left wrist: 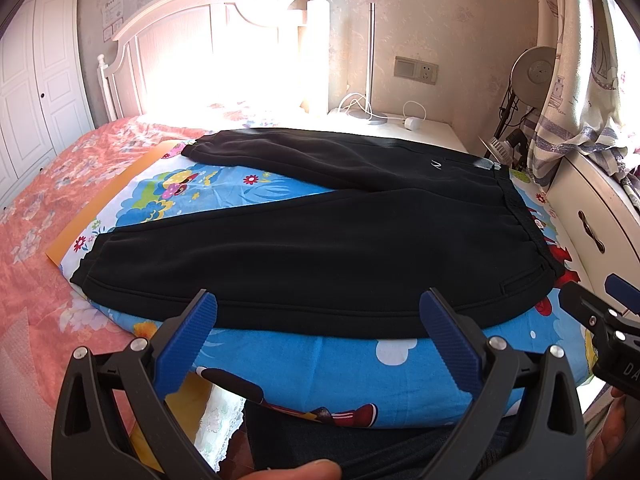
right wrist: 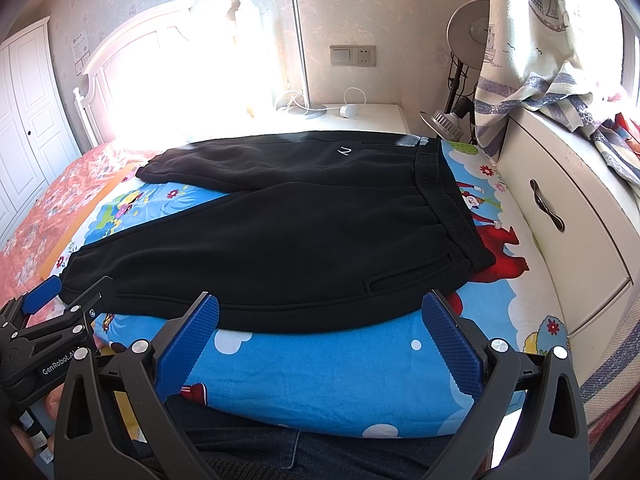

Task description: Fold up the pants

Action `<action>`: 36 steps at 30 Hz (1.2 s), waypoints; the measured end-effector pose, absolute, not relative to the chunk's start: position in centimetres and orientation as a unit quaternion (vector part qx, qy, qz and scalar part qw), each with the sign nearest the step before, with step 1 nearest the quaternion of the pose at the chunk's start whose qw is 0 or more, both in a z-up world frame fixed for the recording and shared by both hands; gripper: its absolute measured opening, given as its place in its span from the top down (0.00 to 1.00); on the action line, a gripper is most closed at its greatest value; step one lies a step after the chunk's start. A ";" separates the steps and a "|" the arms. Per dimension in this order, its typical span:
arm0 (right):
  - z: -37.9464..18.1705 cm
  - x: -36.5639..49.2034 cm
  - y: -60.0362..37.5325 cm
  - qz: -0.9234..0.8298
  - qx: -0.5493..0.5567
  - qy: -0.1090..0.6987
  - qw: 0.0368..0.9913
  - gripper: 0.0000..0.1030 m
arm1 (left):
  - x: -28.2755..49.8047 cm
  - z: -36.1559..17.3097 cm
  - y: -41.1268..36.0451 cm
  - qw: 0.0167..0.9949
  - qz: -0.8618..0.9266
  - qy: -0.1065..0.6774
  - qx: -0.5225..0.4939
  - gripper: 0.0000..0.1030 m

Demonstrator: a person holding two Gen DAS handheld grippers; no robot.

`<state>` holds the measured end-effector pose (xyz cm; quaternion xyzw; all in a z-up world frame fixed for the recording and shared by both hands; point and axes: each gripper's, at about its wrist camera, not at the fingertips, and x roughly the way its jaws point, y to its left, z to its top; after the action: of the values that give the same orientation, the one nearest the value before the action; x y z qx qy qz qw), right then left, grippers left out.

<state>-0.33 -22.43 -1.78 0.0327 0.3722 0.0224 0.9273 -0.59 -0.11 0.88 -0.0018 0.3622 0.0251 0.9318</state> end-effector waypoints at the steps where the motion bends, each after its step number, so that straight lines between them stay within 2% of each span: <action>1: -1.8 -0.3 -22.4 0.022 0.033 0.372 0.927 0.05 | -0.6 0.9 -0.2 0.932 0.025 0.362 -0.002 0.02; 11: -2.0 -0.3 -22.0 0.031 0.027 0.375 0.926 0.05 | -0.6 0.8 -0.2 0.931 0.022 0.365 -0.006 0.02; 16: -3.2 0.2 -21.1 0.049 0.016 0.402 0.914 0.05 | -0.1 -0.5 0.5 0.922 -0.022 0.383 -0.049 0.02; 22: -5.2 2.2 -22.9 0.072 0.056 0.445 0.891 0.05 | 1.4 -3.0 1.6 0.910 -0.042 0.407 -0.070 0.02; 26: -5.5 9.5 -27.4 0.013 0.012 0.440 0.898 0.05 | 3.3 -4.8 2.5 0.902 -0.053 0.424 -0.065 0.02; 31: -5.1 25.5 -36.2 -0.013 0.000 0.448 0.894 0.05 | 6.9 -7.2 3.9 0.883 -0.058 0.457 -0.086 0.02; 33: -5.8 31.8 -38.3 -0.011 -0.046 0.462 0.885 0.13 | 8.5 -7.8 4.3 0.879 -0.056 0.464 -0.091 0.02; 34: -6.4 34.7 -39.1 -0.017 -0.069 0.474 0.877 0.22 | 9.2 -7.9 4.4 0.879 -0.055 0.465 -0.091 0.02; 36: -7.8 39.5 -39.9 0.000 -0.106 0.508 0.855 0.23 | 10.4 -7.8 4.6 0.879 -0.052 0.465 -0.089 0.02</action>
<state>39.54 -39.92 -7.82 -0.1064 0.5081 0.0002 0.8547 10.43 4.58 -7.83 -0.0888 0.4647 -0.0517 0.8795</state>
